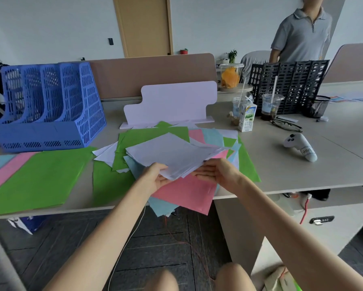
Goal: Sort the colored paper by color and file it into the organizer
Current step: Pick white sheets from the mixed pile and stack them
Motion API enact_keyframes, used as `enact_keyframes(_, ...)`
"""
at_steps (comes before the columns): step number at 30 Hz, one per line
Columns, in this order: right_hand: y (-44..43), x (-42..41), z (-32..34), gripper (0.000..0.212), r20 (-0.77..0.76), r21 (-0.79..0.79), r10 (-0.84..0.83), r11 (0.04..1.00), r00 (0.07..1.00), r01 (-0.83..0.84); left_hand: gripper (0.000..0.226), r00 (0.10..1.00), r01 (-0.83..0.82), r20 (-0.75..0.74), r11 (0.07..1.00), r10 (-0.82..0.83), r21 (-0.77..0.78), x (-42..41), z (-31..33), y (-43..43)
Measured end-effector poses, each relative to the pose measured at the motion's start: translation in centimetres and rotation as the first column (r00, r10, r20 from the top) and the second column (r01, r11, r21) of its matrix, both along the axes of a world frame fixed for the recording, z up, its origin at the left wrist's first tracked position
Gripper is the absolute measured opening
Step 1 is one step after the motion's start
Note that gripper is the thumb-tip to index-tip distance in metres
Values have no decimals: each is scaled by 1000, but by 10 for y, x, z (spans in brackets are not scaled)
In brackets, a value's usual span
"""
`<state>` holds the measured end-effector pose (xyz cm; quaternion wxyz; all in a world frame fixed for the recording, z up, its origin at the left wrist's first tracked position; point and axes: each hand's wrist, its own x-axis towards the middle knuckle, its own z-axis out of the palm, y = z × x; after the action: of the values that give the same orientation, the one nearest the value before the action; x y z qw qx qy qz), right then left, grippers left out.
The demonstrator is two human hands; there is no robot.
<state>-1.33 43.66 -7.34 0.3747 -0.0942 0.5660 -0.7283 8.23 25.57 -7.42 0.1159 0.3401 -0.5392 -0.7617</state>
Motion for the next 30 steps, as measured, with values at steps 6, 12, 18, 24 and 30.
enact_keyframes(6, -1, 2, 10, 30, 25, -73, -116, 990, 993, 118, 34, 998, -46, -34, 999, 45, -21, 1, 3, 0)
enact_keyframes(12, -1, -16, 9, 30, 28, -74, -280, 957, 959, 282, 38, 981, -20, 169, 921, 92, -390, 8, 4, -22)
enact_keyframes(18, -10, -24, 12, 20, -118, 263, -279, 917, 953, 301, 34, 962, 154, 266, 929, -63, -337, 34, 7, -50)
enact_keyframes(24, -21, -20, 14, 7, -130, 334, -135, 927, 982, 172, 28, 970, 231, 128, 950, -208, -212, 46, 12, -46)
enact_keyframes(30, -16, -22, -1, 21, -326, 424, -31, 888, 945, 176, 29, 949, 314, 69, 929, -306, -196, 47, 12, -37)
